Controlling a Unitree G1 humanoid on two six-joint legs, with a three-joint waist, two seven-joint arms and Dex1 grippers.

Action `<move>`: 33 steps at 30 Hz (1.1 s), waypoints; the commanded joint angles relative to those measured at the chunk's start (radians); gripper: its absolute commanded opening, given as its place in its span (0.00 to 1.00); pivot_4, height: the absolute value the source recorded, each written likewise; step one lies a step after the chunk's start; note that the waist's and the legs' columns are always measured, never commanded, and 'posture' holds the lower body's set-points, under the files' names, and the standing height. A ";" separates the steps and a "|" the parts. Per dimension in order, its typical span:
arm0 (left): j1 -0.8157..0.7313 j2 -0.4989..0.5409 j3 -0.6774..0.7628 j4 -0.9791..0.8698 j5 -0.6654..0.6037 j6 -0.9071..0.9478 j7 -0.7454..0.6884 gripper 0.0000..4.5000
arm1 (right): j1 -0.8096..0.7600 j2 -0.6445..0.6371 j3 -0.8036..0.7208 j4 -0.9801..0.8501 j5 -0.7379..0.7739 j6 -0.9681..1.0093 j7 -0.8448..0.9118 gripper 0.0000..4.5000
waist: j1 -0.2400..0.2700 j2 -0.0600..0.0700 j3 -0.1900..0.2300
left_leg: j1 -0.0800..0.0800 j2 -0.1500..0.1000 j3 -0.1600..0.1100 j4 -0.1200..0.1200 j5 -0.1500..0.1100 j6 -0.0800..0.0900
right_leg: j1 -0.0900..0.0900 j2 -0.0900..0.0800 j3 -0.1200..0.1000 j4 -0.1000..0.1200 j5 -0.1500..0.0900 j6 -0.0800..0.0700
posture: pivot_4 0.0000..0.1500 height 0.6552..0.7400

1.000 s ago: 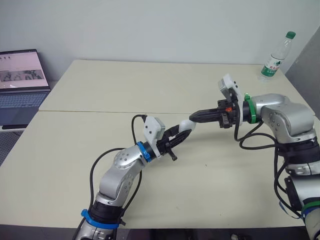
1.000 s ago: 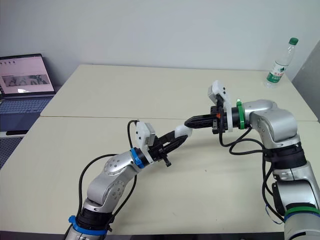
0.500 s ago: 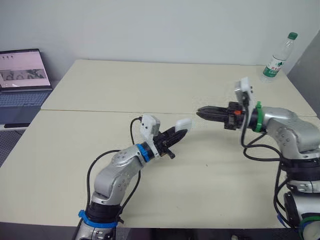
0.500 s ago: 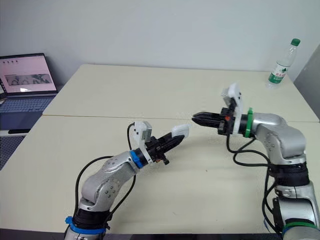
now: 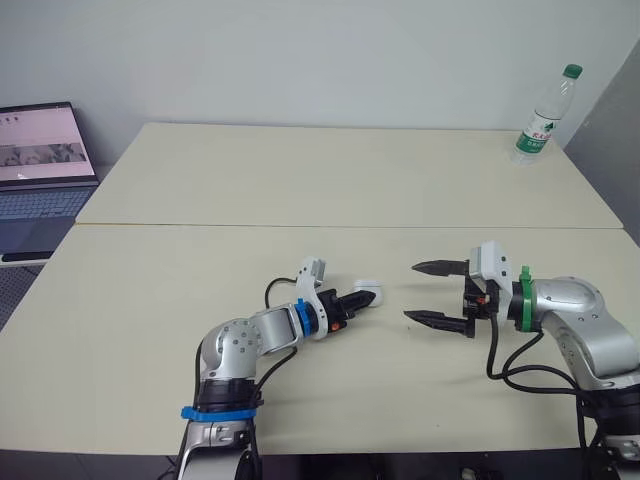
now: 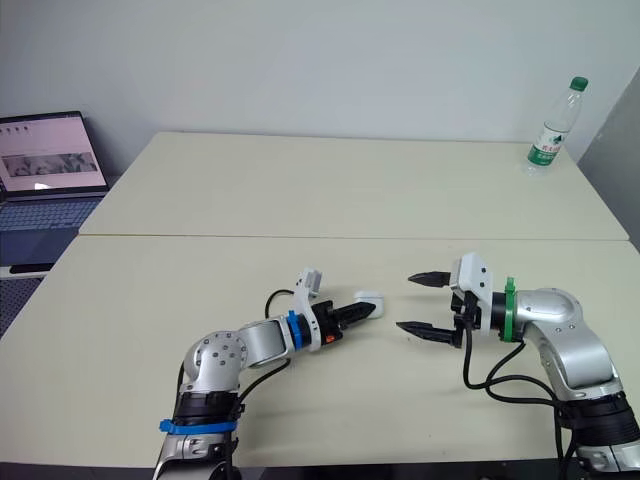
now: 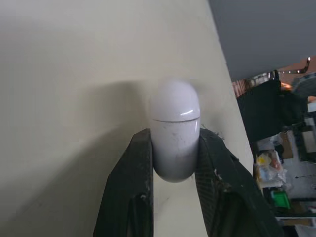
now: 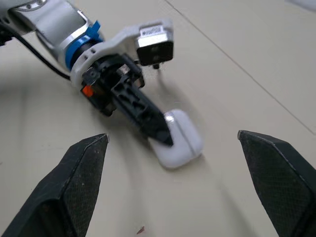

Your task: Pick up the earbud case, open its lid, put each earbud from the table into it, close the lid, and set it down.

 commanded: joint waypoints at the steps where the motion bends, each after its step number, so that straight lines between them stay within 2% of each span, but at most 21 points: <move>1: 0.004 0.032 0.025 0.056 0.033 0.010 0.018 0.33 | -0.008 0.009 -0.013 -0.012 -0.006 -0.033 -0.028 1.00 | 0.000 0.000 0.000 | 0.001 0.000 0.000 0.000 0.000 0.000 | 0.000 0.000 0.000 0.000 0.000 0.000 | 1.00 1.00; 7: 0.038 0.066 0.114 -0.031 -0.032 0.121 0.079 0.73 | -0.018 0.021 -0.007 0.043 -0.007 -0.056 -0.027 1.00 | -0.003 -0.002 -0.003 | 0.003 0.001 0.001 0.000 0.000 0.000 | 0.002 0.000 0.002 0.000 0.000 -0.001 | 1.00 1.00; 11: 0.108 0.160 0.187 -0.150 -0.062 0.182 0.093 1.00 | -0.039 0.015 -0.004 0.088 -0.007 -0.076 -0.011 1.00 | -0.015 -0.002 -0.003 | 0.005 0.003 0.001 -0.002 0.000 0.000 | 0.002 0.000 0.003 0.000 0.001 -0.002 | 1.00 1.00; 14: 0.168 0.300 0.221 -0.261 -0.060 0.152 0.041 1.00 | -0.062 0.004 -0.006 0.138 -0.012 -0.099 0.010 1.00 | -0.027 -0.001 -0.003 | 0.008 0.005 0.002 -0.004 0.000 0.000 | 0.002 0.001 0.004 0.002 0.000 -0.005 | 1.00 1.00; 16: 0.208 0.428 0.187 -0.351 -0.005 0.026 -0.065 1.00 | -0.081 -0.008 -0.004 0.179 -0.021 -0.125 0.034 1.00 | -0.030 -0.004 -0.002 | 0.013 0.004 0.004 -0.006 0.000 -0.001 | 0.002 0.001 0.006 0.007 -0.002 -0.008 | 1.00 1.00; 18: 0.237 0.510 0.149 -0.398 0.030 -0.086 -0.162 1.00 | -0.093 -0.013 -0.005 0.208 -0.024 -0.142 0.051 1.00 | -0.027 -0.006 -0.001 | 0.017 0.003 0.005 -0.011 0.001 -0.003 | 0.001 0.001 0.007 0.011 -0.005 -0.012 | 1.00 1.00; 19: 0.252 0.557 0.142 -0.413 0.079 -0.187 -0.220 1.00 | -0.103 -0.019 -0.003 0.224 -0.023 -0.148 0.068 1.00 | -0.021 -0.006 0.000 | 0.017 0.003 0.004 -0.015 0.005 -0.009 | 0.000 0.001 0.006 0.011 -0.006 -0.014 | 1.00 1.00; 21: 0.300 0.679 0.093 -0.424 0.235 -0.426 -0.354 1.00 | -0.116 -0.032 -0.005 0.244 -0.013 -0.147 0.101 1.00 | -0.011 -0.007 0.000 | 0.016 0.003 0.003 -0.015 0.005 -0.009 | 0.000 0.000 0.004 0.012 -0.007 -0.015 | 1.00 1.00; 23: 0.338 0.757 0.059 -0.396 0.355 -0.610 -0.441 1.00 | -0.124 -0.041 -0.011 0.253 -0.005 -0.139 0.125 1.00 | 0.000 -0.007 0.000 | 0.015 0.003 0.003 -0.015 0.005 -0.009 | -0.001 0.000 0.003 0.011 -0.007 -0.016 | 1.00 1.00; 26: 0.345 0.793 0.093 -0.312 0.420 -0.762 -0.495 1.00 | -0.135 -0.054 -0.024 0.257 0.006 -0.119 0.141 1.00 | 0.008 -0.006 0.001 | 0.014 0.002 0.005 -0.016 0.005 -0.009 | -0.001 -0.005 0.002 0.009 -0.008 -0.016 | 1.00 1.00; 33: 0.302 0.776 0.097 -0.238 0.452 -0.835 -0.509 1.00 | -0.144 -0.063 -0.035 0.235 0.019 -0.080 0.127 1.00 | 0.007 -0.007 0.001 | 0.009 0.001 0.007 -0.015 0.004 -0.008 | -0.003 -0.010 0.000 0.007 -0.007 -0.013 | 1.00 1.00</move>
